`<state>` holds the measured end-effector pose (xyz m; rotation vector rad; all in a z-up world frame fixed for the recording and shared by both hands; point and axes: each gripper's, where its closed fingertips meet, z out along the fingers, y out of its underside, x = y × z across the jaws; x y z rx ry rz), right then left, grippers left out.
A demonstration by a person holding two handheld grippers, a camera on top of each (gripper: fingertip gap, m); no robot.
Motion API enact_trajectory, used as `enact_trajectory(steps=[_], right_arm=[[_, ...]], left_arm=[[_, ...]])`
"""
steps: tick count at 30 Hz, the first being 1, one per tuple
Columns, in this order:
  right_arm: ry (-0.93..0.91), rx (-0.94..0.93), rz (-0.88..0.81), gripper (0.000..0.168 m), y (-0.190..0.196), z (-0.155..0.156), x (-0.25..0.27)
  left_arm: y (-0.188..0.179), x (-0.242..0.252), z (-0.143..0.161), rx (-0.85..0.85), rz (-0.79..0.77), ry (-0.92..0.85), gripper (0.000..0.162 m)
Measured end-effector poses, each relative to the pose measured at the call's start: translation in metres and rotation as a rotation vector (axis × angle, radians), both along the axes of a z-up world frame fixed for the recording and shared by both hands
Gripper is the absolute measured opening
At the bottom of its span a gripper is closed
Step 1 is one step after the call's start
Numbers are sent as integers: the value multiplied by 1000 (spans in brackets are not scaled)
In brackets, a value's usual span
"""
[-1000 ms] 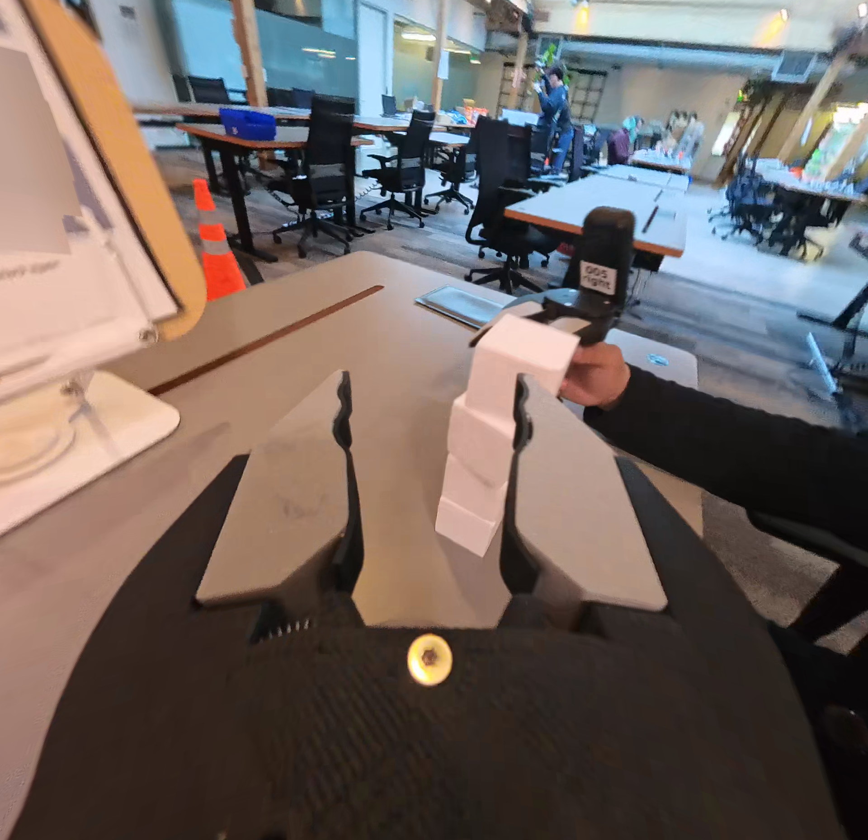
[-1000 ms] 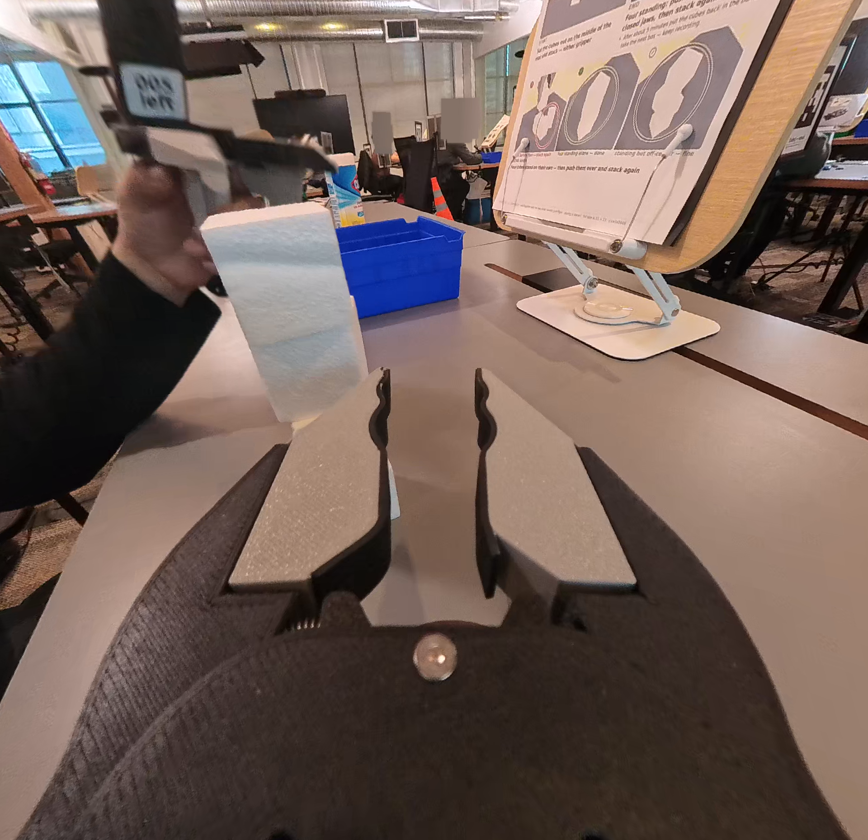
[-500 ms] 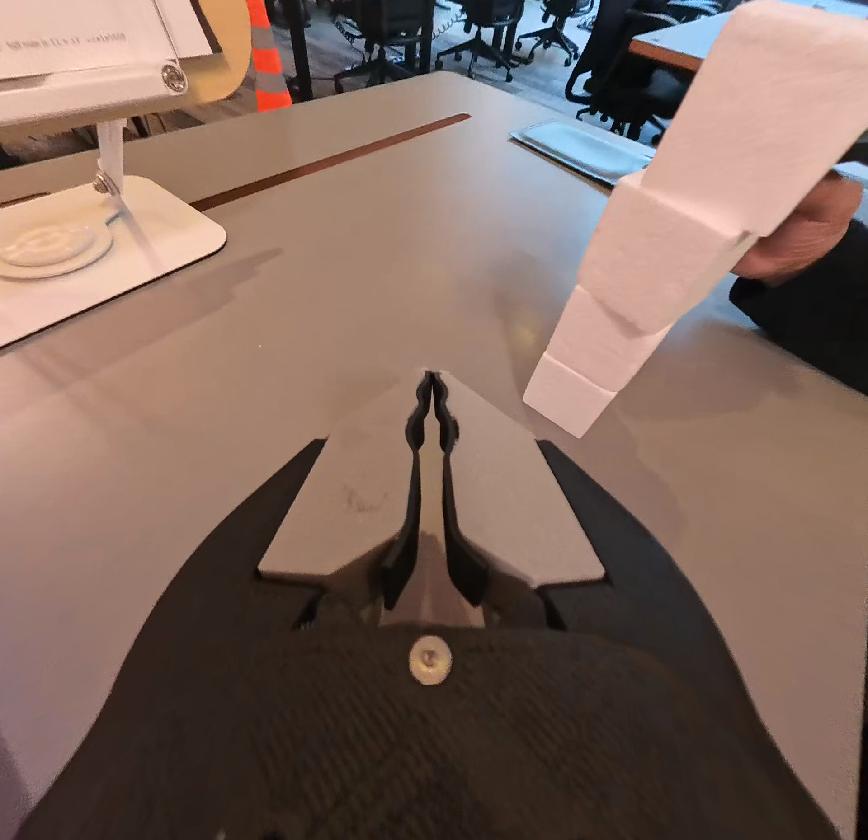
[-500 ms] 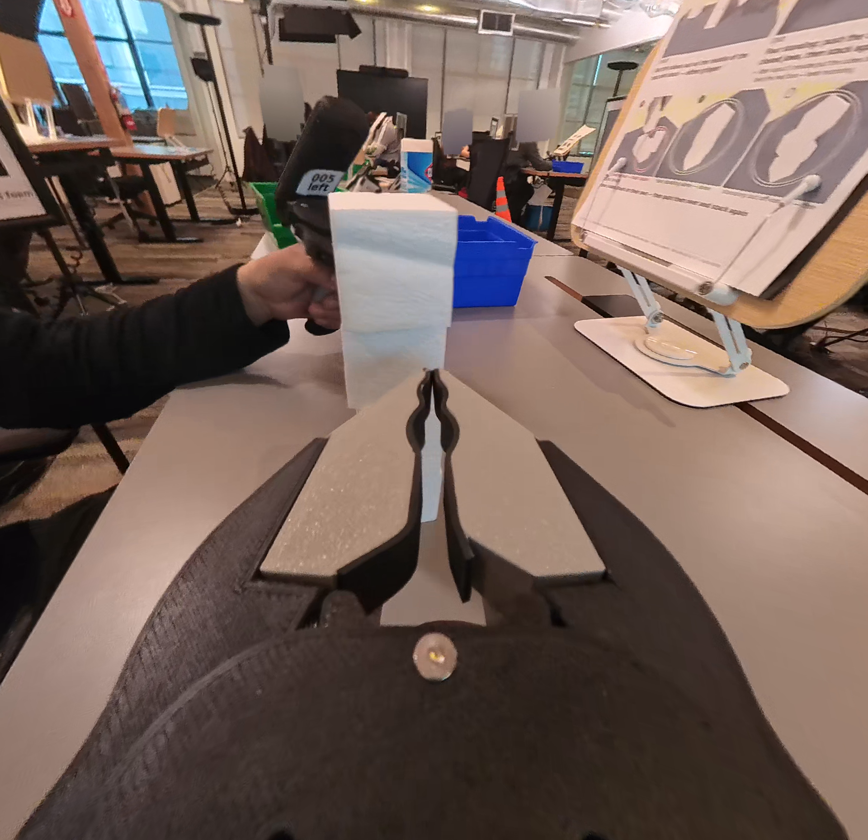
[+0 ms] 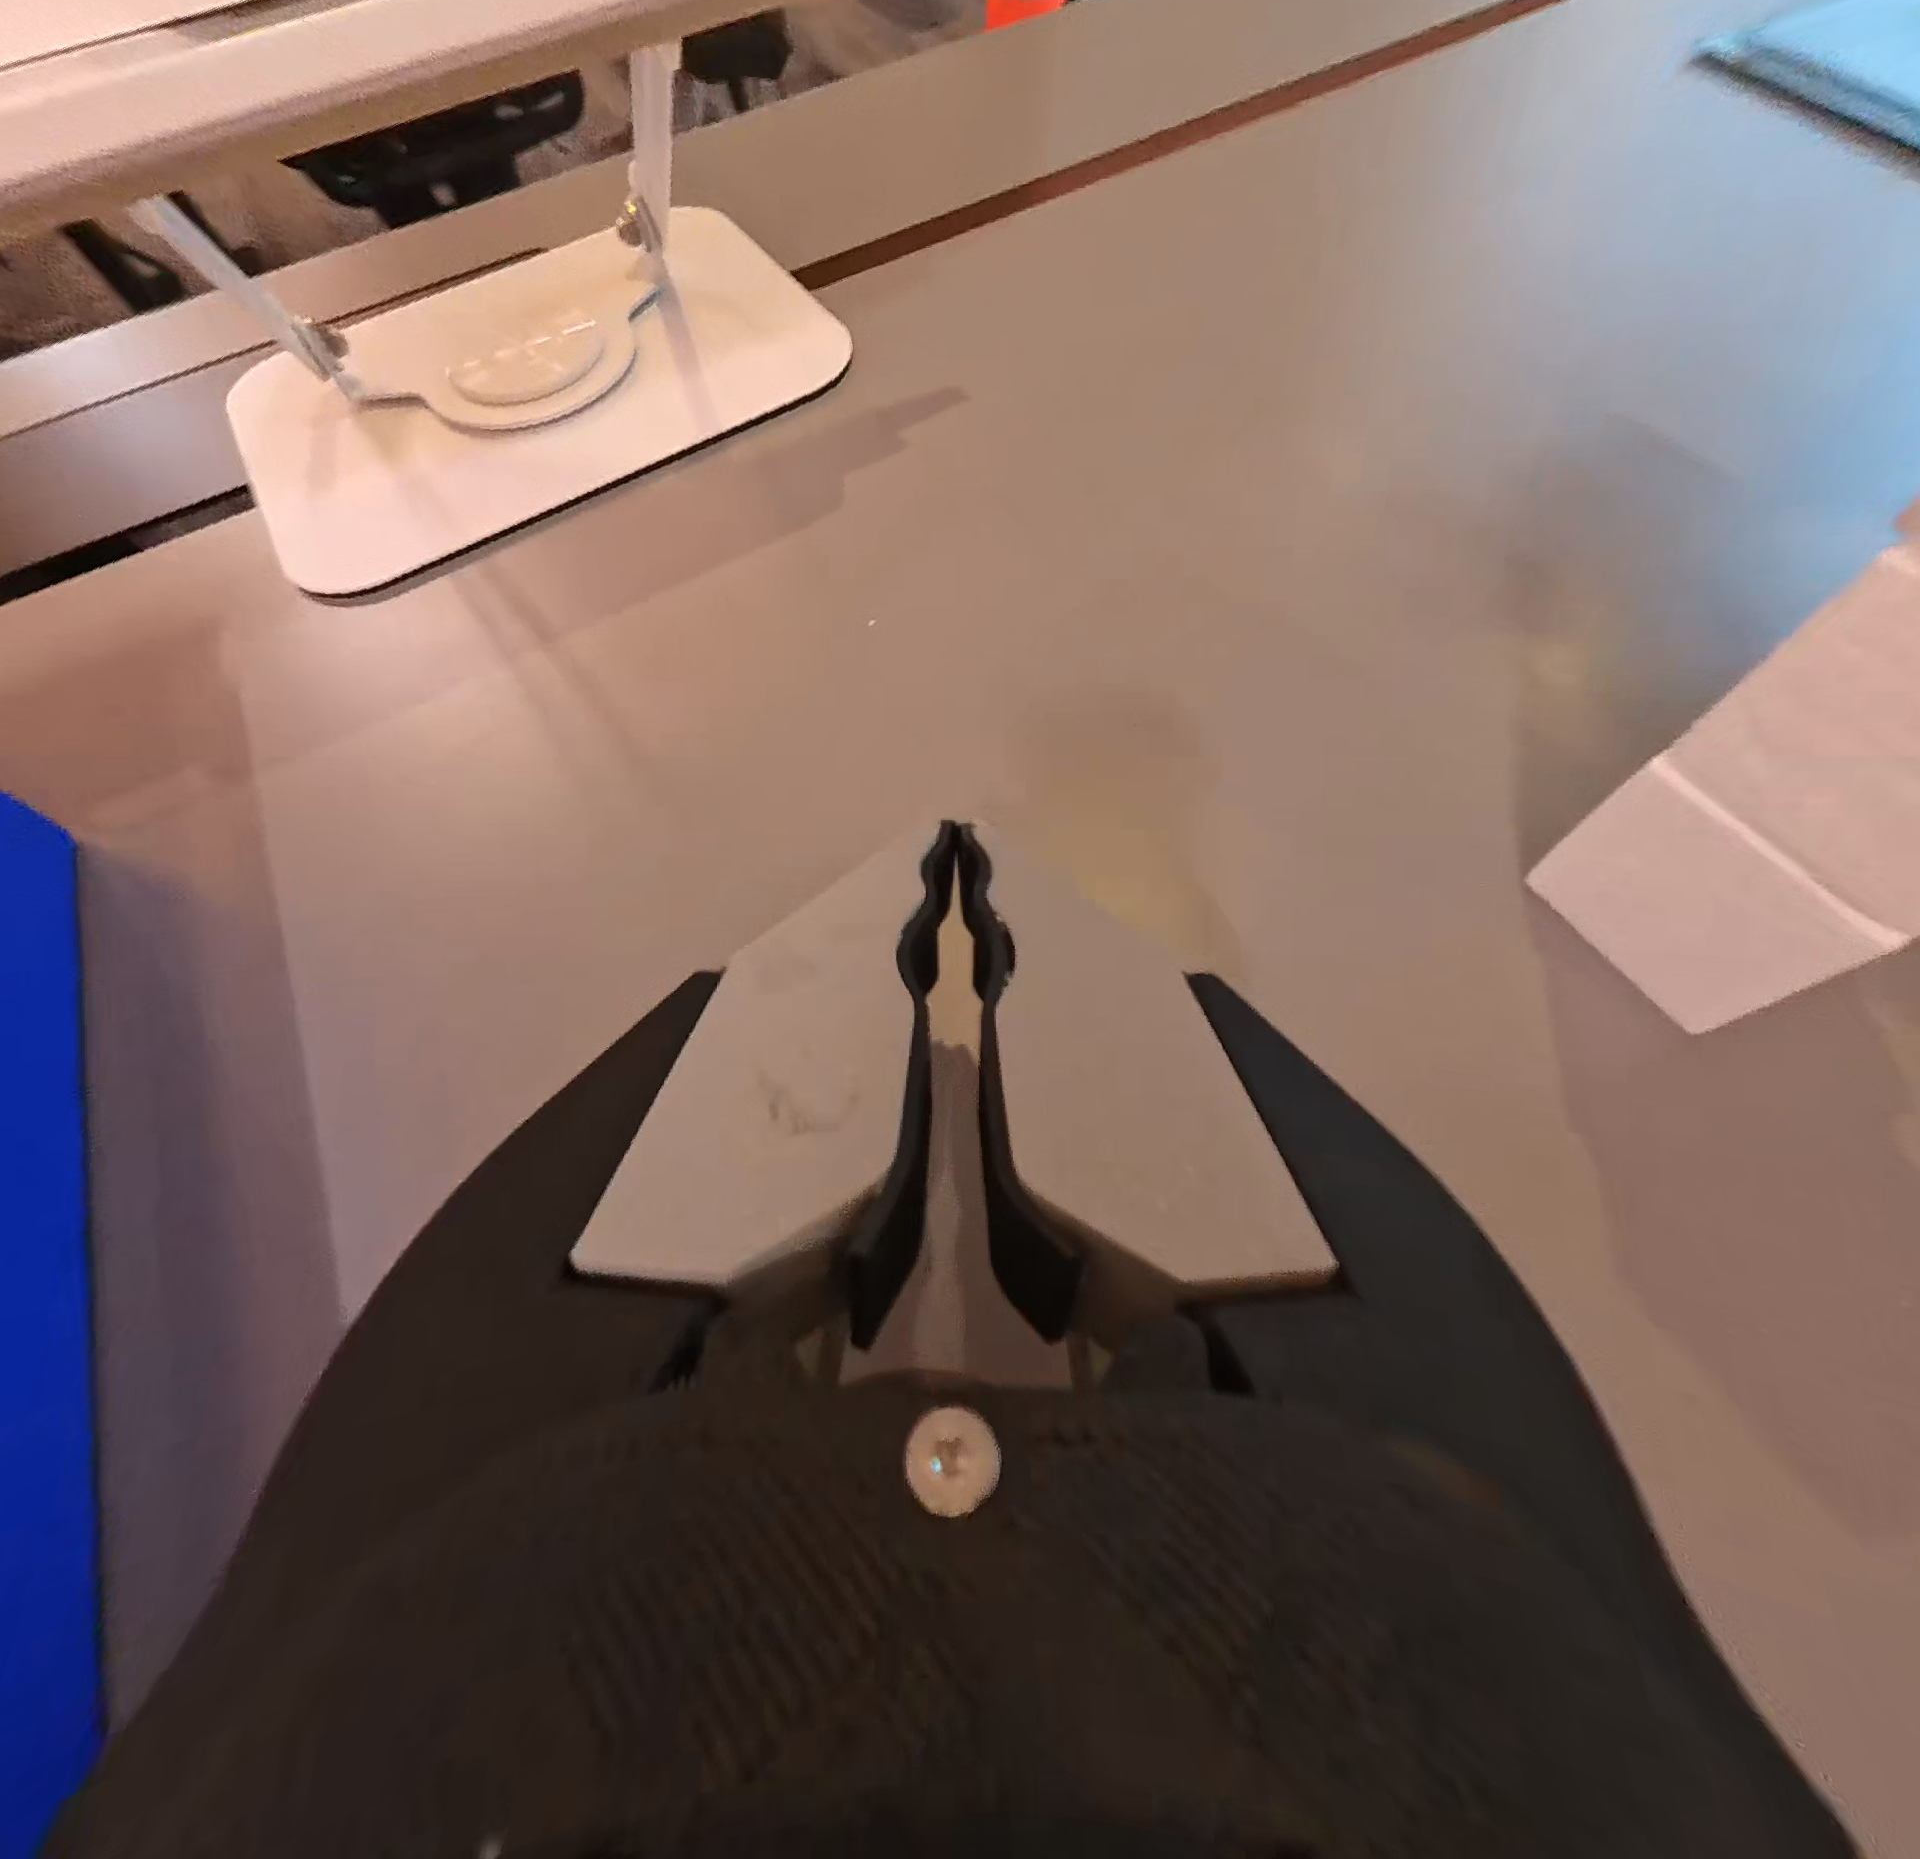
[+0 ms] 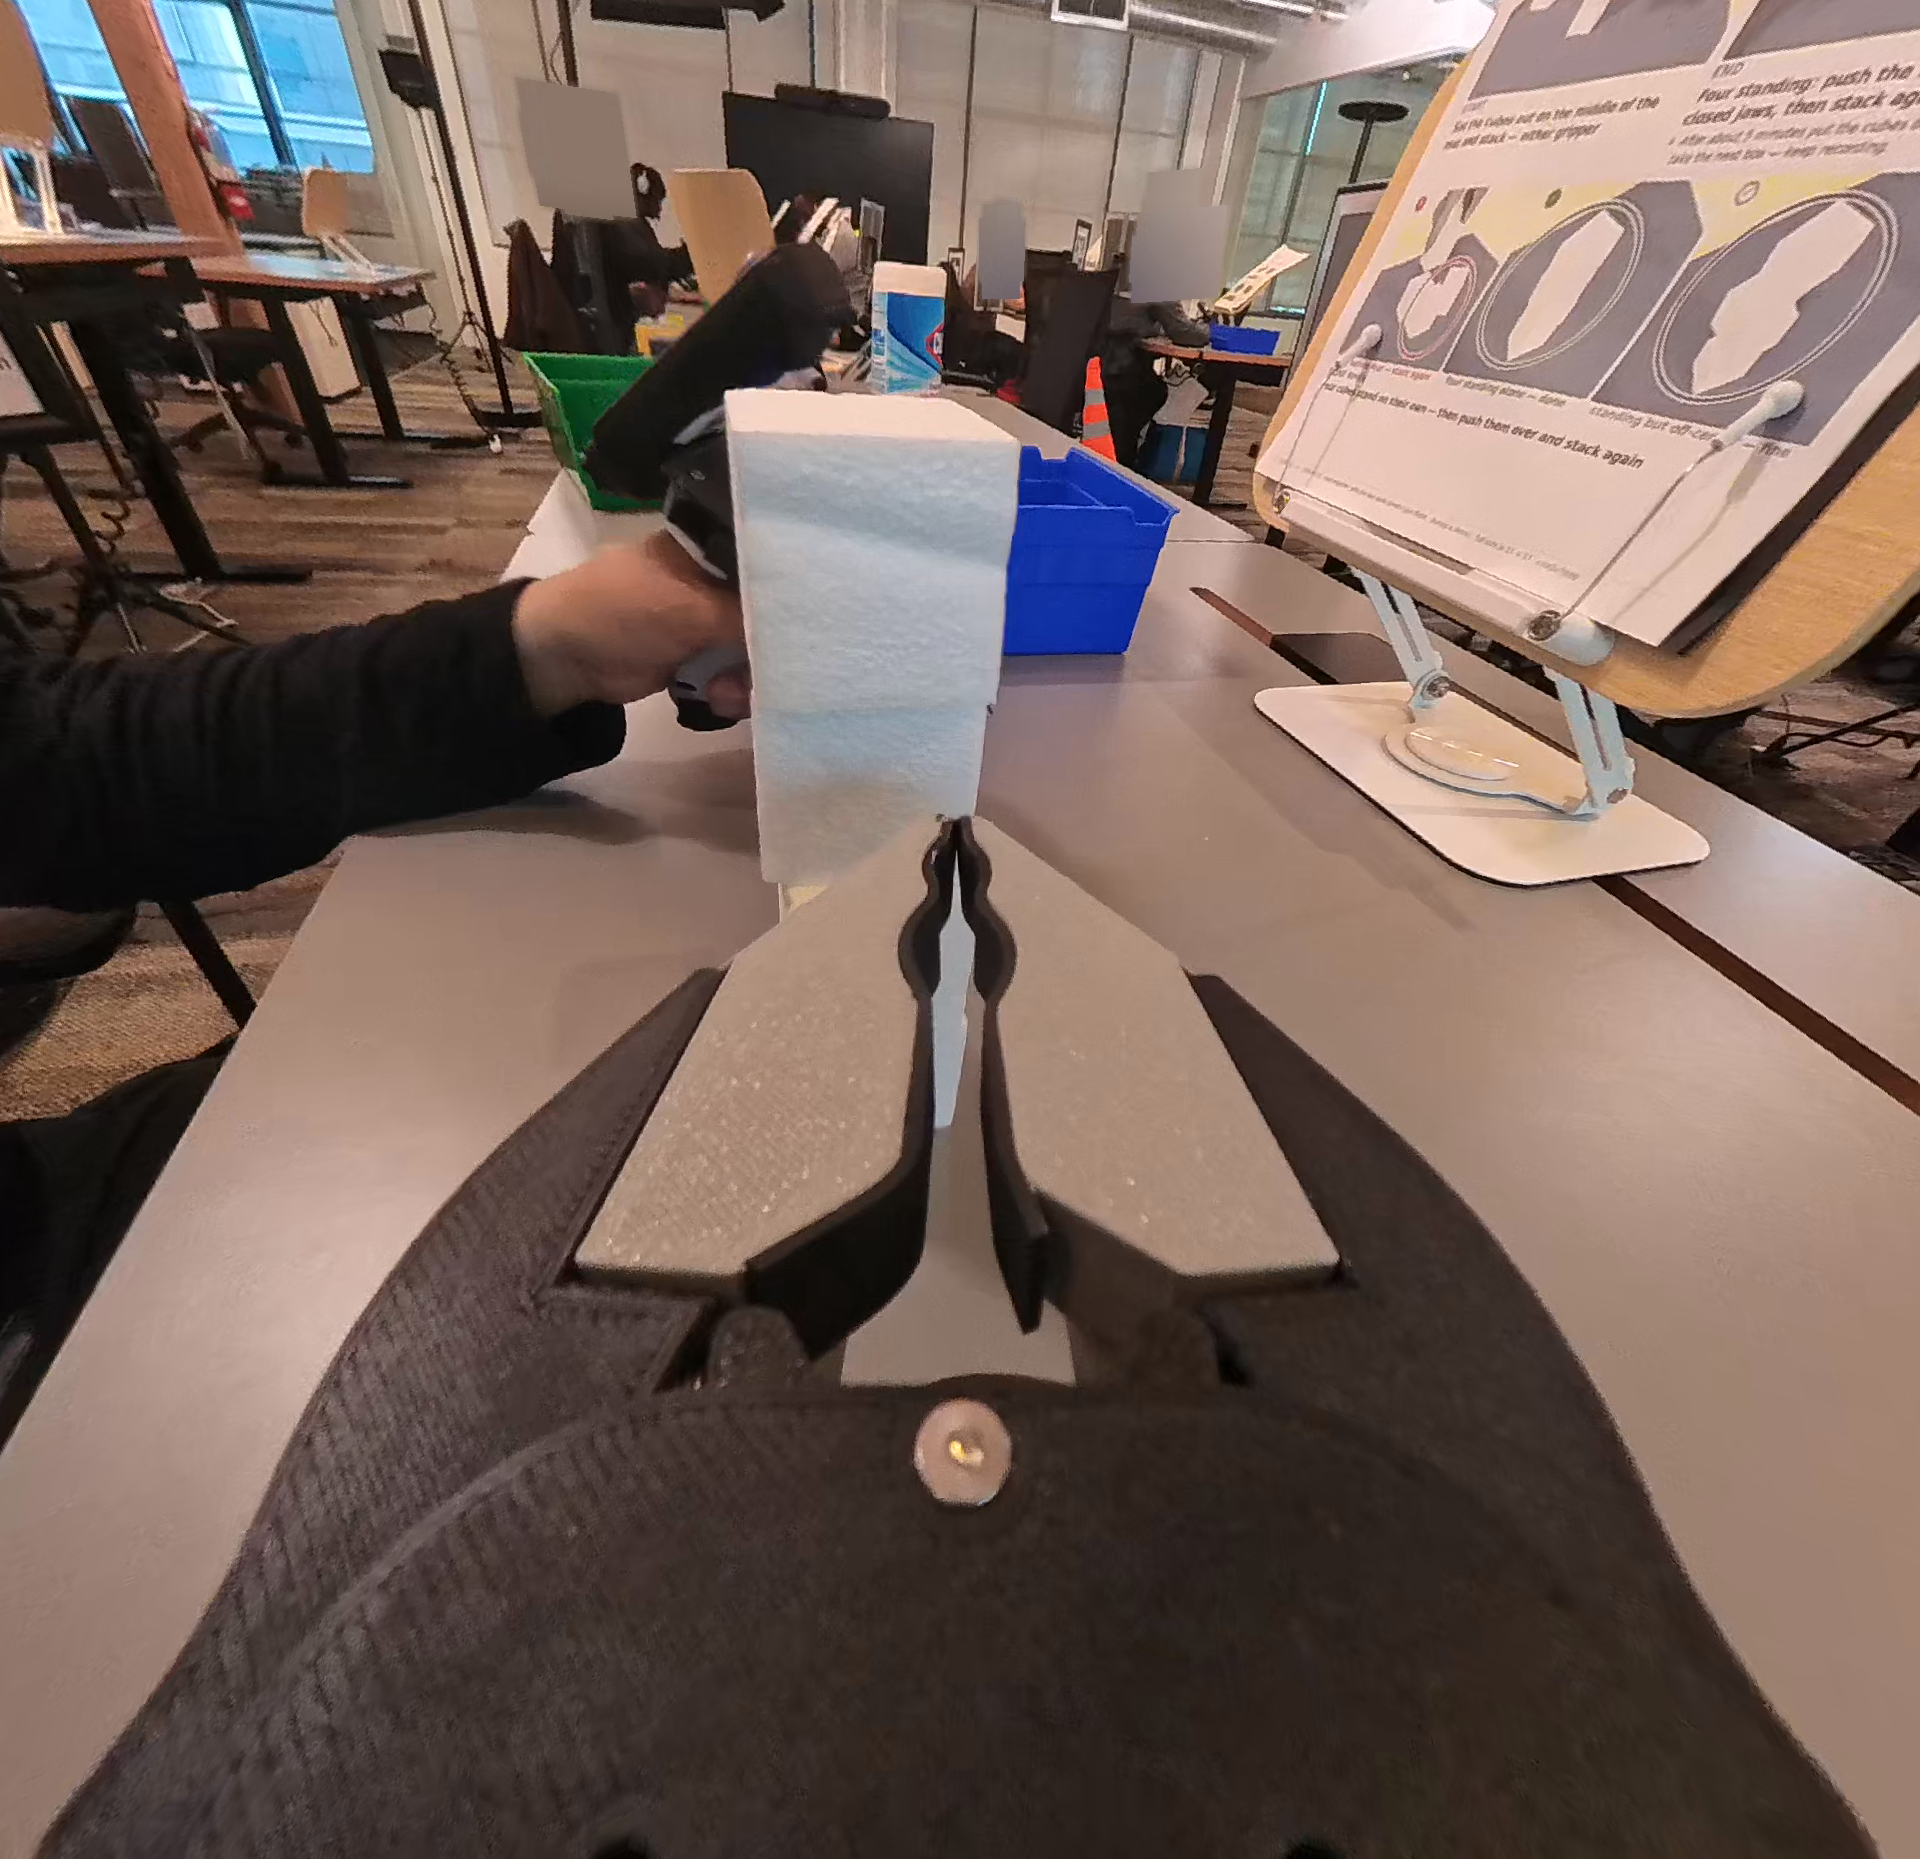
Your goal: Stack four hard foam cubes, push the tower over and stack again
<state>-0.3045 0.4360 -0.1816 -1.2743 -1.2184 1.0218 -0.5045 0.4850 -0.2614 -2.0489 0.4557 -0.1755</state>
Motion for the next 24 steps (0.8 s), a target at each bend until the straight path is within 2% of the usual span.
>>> enact_trajectory(steps=[3,14,24], right_arm=[[-22,17,-4,0,-2,-2,-1],[-90,4,-31,0,-12,-23,-2],[-113,-119,-292,0,-8,-25,13]], left_arm=[[2,-5,-6,-3,24,63,0],[3,-12,-11,-30,54,53,0],[2,-12,-16,-59,46,51,1]])
